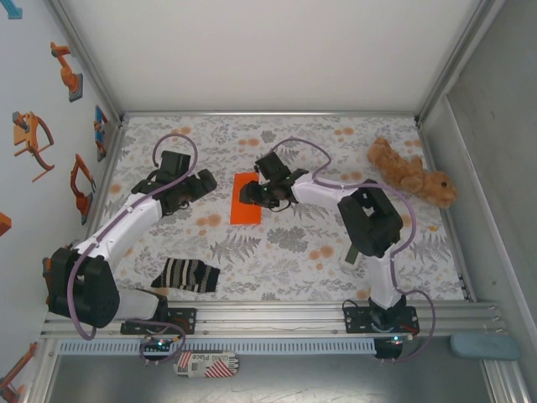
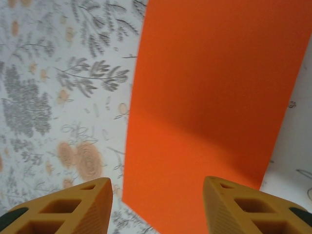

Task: Fold a paper plane with a square sheet of paper (pick it up from the middle)
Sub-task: Move the paper to the center of the table.

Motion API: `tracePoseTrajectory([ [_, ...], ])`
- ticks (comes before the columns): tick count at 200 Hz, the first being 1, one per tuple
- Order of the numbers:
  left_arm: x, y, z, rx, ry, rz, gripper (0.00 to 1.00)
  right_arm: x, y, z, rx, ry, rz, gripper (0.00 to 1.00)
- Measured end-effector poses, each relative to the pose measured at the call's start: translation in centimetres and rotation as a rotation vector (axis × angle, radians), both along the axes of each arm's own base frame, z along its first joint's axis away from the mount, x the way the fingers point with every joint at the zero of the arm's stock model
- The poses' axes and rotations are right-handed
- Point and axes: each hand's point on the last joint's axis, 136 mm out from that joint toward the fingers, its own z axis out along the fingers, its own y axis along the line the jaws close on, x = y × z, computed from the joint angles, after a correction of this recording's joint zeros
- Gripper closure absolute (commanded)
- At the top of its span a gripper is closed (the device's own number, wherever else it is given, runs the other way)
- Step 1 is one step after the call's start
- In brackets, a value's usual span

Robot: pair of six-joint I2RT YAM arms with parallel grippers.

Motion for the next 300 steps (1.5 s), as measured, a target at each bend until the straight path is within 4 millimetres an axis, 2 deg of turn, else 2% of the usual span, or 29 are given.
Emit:
tracePoseTrajectory([
  [37, -0.1, -0.4, -0.2, -0.024, 0.008, -0.01, 0.04, -0.5, -0.5, -2.1, -0.046, 0.043, 0.007, 0.49],
  [75, 0.0, -1.2, -0.9, -0.05, 0.031, -0.033, 0.04, -0.9, -1.4, -2.5, -0.079, 0.037, 0.04, 0.49],
  [133, 0.3, -3.1, -1.3, -0.133, 0.048, -0.081, 0.04, -3.3, -7.4, -2.8, -0.217, -0.009, 0.135, 0.5],
  [156, 0.6, -4.2, -1.0, -0.194, 0.041, -0.096, 0.04, -4.1, -8.8, -2.0, -0.216, -0.022, 0.138, 0.5],
  [175, 0.8, -5.2, -0.8, -0.252, 0.031, -0.113, 0.04, -3.9, -8.6, 0.4, -0.156, -0.079, 0.097, 0.5],
  [194, 0.6, -6.3, -1.0, -0.296, 0.034, -0.133, 0.04, -2.7, -7.8, 3.4, -0.066, -0.148, 0.031, 0.51],
  [210, 0.1, -7.4, -1.4, -0.317, 0.052, -0.156, 0.04, -1.6, -7.1, 4.6, -0.013, -0.176, -0.016, 0.52],
  [225, -0.4, -8.6, -1.8, -0.333, 0.07, -0.184, 0.04, -1.2, -6.9, 4.1, 0.002, -0.159, -0.045, 0.53],
  [264, -1.6, -11.3, -2.9, -0.354, 0.117, -0.241, 0.04, -1.4, -7.2, 1.4, -0.016, -0.074, -0.097, 0.54],
  [300, -2.0, -12.4, -4.2, -0.377, 0.155, -0.255, 0.04, -1.2, -7.7, -0.1, -0.019, -0.026, -0.131, 0.54],
])
